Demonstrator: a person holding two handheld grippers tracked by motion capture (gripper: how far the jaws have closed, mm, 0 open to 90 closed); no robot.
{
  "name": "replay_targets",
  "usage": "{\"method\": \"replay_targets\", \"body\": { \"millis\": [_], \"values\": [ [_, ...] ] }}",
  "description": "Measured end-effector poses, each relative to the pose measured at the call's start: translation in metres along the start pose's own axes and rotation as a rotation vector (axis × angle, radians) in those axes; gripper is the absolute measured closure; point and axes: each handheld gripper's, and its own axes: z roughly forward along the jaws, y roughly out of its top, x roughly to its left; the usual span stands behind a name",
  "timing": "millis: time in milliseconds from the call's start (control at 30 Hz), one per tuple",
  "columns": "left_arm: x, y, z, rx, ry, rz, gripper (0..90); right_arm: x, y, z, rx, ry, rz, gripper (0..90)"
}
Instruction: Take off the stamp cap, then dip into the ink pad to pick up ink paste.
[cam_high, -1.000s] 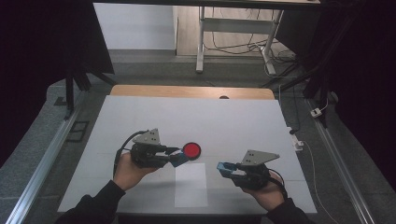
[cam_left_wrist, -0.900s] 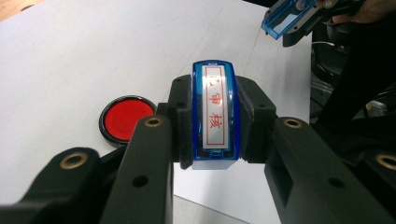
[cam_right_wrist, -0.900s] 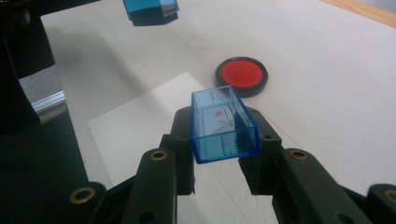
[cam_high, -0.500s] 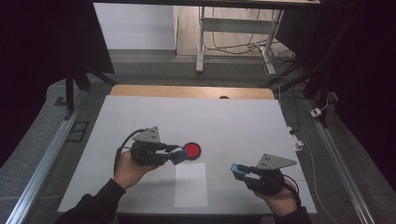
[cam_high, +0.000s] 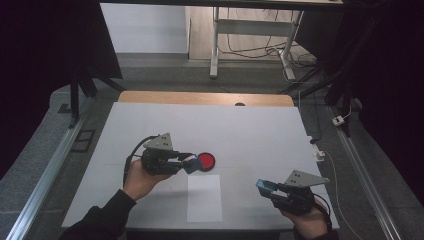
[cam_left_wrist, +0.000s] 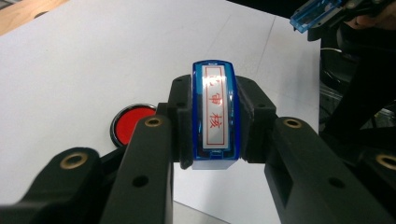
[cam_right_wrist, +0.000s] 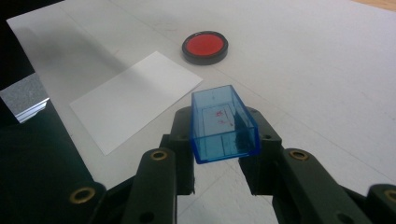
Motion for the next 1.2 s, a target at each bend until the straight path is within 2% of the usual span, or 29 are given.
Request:
{"method": "replay_targets", "body": {
  "millis": [233, 600, 967, 1200],
  "values": [
    [0.003, 0.003, 0.003, 0.001, 0.002, -0.008, 70.3, -0.001, -0.005, -0.007, 0.000, -0.023, 0.022, 68.8],
    [0.010, 0.005, 0.010, 0.010, 0.014, -0.025, 70.3, -0.003, -0.009, -0.012, 0.003, -0.034, 0.038, 68.8],
    [0.020, 0.010, 0.025, 0.043, 0.037, -0.016, 70.3, -0.003, -0.013, -0.017, 0.003, -0.039, 0.052, 68.7],
    [0.030, 0.010, 0.040, 0.071, 0.057, -0.032, 70.3, -0.003, -0.015, -0.020, 0.001, -0.039, 0.049, 68.7]
  ]
}}
